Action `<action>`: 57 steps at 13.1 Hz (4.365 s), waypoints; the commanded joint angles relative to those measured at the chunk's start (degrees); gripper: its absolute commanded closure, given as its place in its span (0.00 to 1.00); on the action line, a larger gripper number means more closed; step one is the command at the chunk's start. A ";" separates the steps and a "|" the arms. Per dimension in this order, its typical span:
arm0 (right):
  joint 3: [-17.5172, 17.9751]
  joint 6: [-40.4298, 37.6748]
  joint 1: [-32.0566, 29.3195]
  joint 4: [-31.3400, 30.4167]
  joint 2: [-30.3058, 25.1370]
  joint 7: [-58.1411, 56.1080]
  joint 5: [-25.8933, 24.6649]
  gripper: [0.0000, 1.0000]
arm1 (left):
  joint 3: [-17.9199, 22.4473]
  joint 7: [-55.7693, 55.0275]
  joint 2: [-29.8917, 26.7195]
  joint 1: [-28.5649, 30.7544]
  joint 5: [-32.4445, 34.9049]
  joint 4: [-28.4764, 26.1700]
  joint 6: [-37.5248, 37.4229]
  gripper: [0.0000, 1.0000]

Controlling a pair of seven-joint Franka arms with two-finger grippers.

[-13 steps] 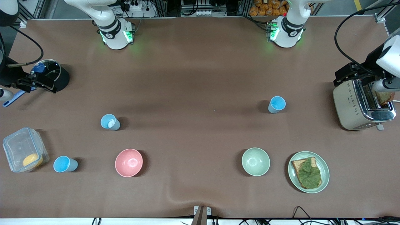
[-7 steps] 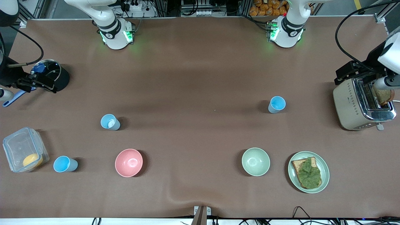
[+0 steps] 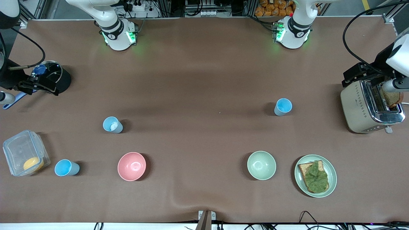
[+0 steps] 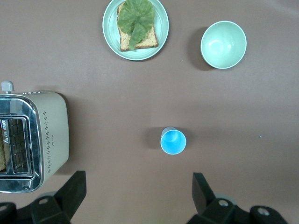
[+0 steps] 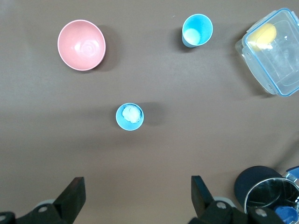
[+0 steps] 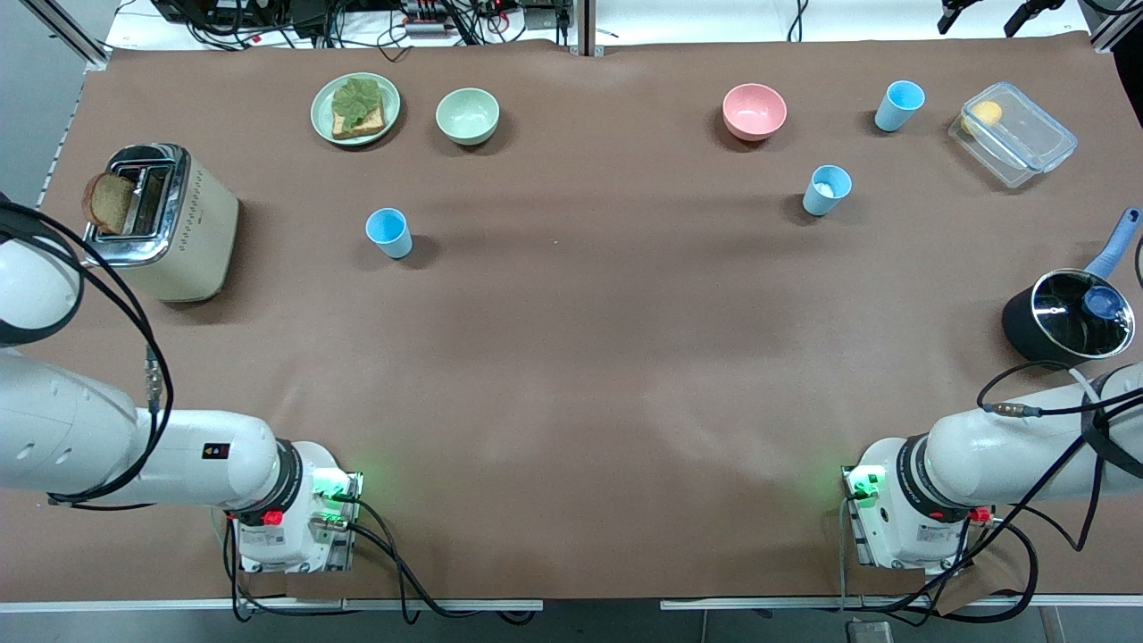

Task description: Stack blue cups with both arms

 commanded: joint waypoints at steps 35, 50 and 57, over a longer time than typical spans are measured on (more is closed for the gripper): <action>1.09 45.75 1.74 -26.39 22.17 -14.69 -0.67 1.00 | -0.31 0.54 -0.52 0.32 1.40 -0.46 -0.54 0.00; 1.54 32.03 36.26 -8.22 24.96 40.04 13.19 1.00 | -0.31 0.54 -0.52 0.32 1.40 -0.46 -0.54 0.00; 0.92 43.37 45.59 -6.17 35.17 44.38 20.42 1.00 | -0.31 0.54 -0.44 0.32 1.40 -0.55 -0.54 0.00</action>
